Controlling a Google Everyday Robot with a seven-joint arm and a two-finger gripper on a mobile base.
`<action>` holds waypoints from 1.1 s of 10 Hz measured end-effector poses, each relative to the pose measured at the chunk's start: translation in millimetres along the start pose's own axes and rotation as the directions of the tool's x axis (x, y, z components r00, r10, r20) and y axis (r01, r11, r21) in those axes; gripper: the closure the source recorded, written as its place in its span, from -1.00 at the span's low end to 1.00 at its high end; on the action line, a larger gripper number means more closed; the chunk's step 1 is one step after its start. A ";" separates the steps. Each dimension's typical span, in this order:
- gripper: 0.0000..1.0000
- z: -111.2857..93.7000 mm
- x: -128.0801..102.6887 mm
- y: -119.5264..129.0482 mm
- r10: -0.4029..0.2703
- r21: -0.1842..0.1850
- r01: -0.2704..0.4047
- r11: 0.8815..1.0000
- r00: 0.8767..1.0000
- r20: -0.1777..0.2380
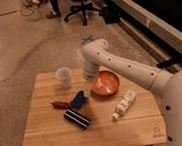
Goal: Place the pepper in the ceramic cup
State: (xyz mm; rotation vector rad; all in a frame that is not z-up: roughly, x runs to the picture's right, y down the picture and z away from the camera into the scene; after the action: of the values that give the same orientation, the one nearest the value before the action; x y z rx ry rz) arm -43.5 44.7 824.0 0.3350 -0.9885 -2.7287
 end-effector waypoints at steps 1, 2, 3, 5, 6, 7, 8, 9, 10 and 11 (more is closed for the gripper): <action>-0.60 11.3 15.4 -1.1 -0.006 -0.015 0.005 1.000 1.000 -0.017; -0.60 21.4 27.5 -2.8 -0.005 -0.025 0.004 1.000 0.999 -0.034; -0.60 28.4 35.1 -4.4 0.000 -0.030 -0.001 1.000 0.999 -0.049; -0.60 47.4 52.2 -11.1 0.027 -0.035 -0.031 0.999 0.994 -0.106; -0.60 54.4 56.9 -15.2 0.040 -0.031 -0.044 0.999 0.991 -0.130; -0.60 61.4 60.7 -20.7 0.057 -0.023 -0.061 0.998 0.986 -0.157; -0.60 68.7 64.4 -28.7 0.075 -0.005 -0.078 0.997 0.979 -0.188; -0.60 74.0 68.4 -35.7 0.089 0.012 -0.088 0.996 0.973 -0.212; -0.60 78.6 72.6 -41.9 0.095 0.026 -0.092 0.995 0.969 -0.228; -0.60 85.9 79.2 -51.3 0.095 0.045 -0.087 0.995 0.964 -0.247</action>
State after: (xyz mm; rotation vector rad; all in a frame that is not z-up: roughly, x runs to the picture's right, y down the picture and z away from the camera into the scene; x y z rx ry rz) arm -149.8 112.5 844.0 0.6059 -0.9559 -2.5129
